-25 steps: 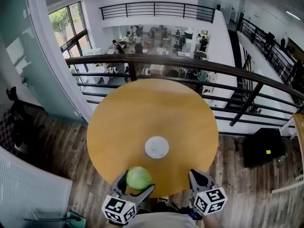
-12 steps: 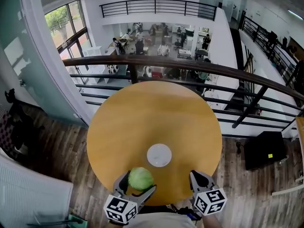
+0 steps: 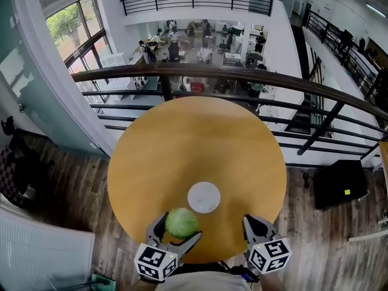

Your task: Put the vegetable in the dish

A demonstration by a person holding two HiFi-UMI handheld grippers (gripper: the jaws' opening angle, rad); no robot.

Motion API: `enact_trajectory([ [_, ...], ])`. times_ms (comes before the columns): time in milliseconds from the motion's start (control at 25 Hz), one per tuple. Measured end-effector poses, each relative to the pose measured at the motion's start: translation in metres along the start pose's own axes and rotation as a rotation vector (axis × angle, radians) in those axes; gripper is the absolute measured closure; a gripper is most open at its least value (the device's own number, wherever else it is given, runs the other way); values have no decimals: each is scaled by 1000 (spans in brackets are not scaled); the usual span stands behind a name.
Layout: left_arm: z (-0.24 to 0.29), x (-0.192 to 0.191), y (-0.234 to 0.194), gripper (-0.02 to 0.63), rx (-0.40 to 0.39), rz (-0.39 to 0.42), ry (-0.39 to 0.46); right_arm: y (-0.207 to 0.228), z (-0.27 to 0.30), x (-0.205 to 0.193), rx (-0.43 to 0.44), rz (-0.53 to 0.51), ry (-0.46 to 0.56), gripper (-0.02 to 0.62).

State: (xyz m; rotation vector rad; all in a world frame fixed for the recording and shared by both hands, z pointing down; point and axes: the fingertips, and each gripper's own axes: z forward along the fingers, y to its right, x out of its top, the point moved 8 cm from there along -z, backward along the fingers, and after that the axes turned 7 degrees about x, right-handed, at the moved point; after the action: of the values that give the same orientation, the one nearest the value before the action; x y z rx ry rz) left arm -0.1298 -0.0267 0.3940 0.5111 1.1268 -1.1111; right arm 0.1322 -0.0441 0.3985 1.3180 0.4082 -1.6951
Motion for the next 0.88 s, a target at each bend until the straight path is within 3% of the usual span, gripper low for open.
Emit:
enact_trajectory([
  [520,53,-16,-22,123,-4,94,-94,14,37,-15,16,32,-39,568],
  [880,93,-37,-34,123,-19,113,-182,30,53,-30,5,69,-55,568],
])
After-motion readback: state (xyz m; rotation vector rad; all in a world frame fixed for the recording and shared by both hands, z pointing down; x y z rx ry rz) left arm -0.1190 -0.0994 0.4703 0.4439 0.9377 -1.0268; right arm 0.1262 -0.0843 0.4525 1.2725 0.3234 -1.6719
